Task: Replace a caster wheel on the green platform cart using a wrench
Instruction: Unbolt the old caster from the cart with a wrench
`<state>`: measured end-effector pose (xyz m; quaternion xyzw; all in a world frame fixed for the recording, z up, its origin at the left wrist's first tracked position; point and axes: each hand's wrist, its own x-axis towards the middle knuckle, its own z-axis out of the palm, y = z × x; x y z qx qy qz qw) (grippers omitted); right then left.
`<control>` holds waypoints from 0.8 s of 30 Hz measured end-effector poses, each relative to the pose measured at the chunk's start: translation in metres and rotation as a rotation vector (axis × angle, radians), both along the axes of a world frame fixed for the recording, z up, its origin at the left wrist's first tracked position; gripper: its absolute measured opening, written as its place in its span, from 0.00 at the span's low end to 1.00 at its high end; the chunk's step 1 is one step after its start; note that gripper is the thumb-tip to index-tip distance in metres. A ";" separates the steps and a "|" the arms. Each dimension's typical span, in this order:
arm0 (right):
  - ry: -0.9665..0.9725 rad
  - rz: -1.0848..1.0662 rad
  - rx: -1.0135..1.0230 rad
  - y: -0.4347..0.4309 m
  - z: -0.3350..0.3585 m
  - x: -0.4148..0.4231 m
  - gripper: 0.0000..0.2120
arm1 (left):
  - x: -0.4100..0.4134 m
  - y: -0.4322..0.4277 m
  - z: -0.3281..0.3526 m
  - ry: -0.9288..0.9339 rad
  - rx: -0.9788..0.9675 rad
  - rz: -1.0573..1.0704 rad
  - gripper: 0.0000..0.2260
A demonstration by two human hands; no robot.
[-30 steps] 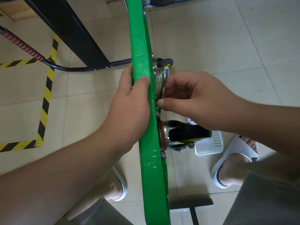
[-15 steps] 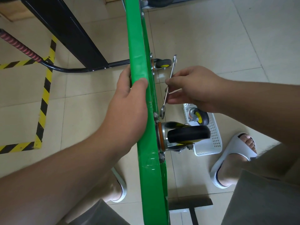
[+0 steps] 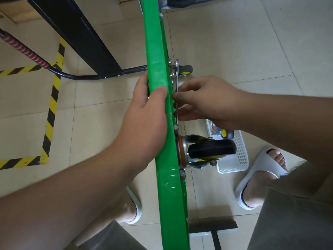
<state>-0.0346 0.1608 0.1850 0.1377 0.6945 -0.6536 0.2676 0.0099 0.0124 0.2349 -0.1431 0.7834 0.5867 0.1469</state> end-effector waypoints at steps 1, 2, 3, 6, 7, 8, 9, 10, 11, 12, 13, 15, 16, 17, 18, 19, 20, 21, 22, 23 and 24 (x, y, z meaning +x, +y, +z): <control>0.029 -0.003 0.004 0.000 0.003 0.002 0.09 | 0.000 0.000 0.000 0.001 0.007 0.001 0.14; 0.058 -0.004 0.009 0.000 0.006 0.005 0.08 | 0.000 0.000 -0.001 0.003 0.008 0.001 0.14; 0.088 0.001 0.016 0.001 0.008 0.008 0.08 | 0.000 0.000 -0.001 0.004 0.000 -0.002 0.15; 0.185 0.041 0.037 0.006 0.016 0.018 0.07 | 0.000 0.000 -0.001 0.014 -0.032 -0.008 0.15; 0.219 0.060 0.039 0.007 0.019 0.022 0.07 | 0.000 0.000 -0.001 0.013 -0.032 -0.009 0.15; 0.252 0.079 0.038 0.009 0.022 0.027 0.07 | 0.000 0.000 -0.002 0.012 -0.031 -0.008 0.14; 0.288 0.100 0.045 0.011 0.023 0.032 0.06 | 0.000 0.000 -0.002 0.011 -0.033 -0.007 0.14; 0.326 0.122 0.066 0.012 0.024 0.036 0.06 | 0.000 0.000 -0.002 0.013 -0.037 -0.009 0.14; 0.358 0.141 0.090 0.014 0.023 0.040 0.05 | 0.000 0.000 -0.003 0.015 -0.042 -0.010 0.14; 0.380 0.153 0.097 0.015 0.023 0.043 0.06 | 0.000 0.000 -0.003 0.017 -0.045 -0.009 0.14; 0.395 0.159 0.080 0.016 0.021 0.045 0.06 | 0.000 0.000 -0.003 0.018 -0.046 -0.006 0.14; 0.415 0.163 0.039 0.017 0.019 0.047 0.07 | -0.001 0.000 -0.003 0.017 -0.048 -0.001 0.15; 0.426 0.165 0.032 0.017 0.019 0.046 0.07 | -0.001 0.000 -0.002 0.017 -0.053 -0.004 0.15; 0.440 0.165 0.033 0.017 0.018 0.045 0.07 | -0.001 0.000 -0.002 0.017 -0.057 -0.007 0.15; 0.458 0.160 0.041 0.017 0.018 0.043 0.06 | -0.001 0.000 -0.002 0.016 -0.055 -0.008 0.15; 0.471 0.146 0.050 0.016 0.018 0.040 0.05 | -0.001 0.000 -0.002 0.013 -0.048 -0.006 0.15; 0.469 0.125 0.048 0.016 0.018 0.036 0.05 | -0.001 0.000 -0.001 0.010 -0.040 -0.002 0.15; 0.444 0.091 0.031 0.017 0.017 0.032 0.06 | -0.001 0.001 -0.002 0.006 -0.030 0.001 0.16; 0.400 0.049 0.009 0.017 0.015 0.027 0.07 | -0.001 0.001 -0.001 0.001 -0.019 0.002 0.16; 0.355 0.007 -0.003 0.017 0.014 0.021 0.07 | -0.001 0.001 -0.001 -0.005 -0.007 0.002 0.16; 0.318 -0.032 0.001 0.018 0.013 0.016 0.07 | 0.000 0.001 -0.001 -0.010 0.002 0.002 0.16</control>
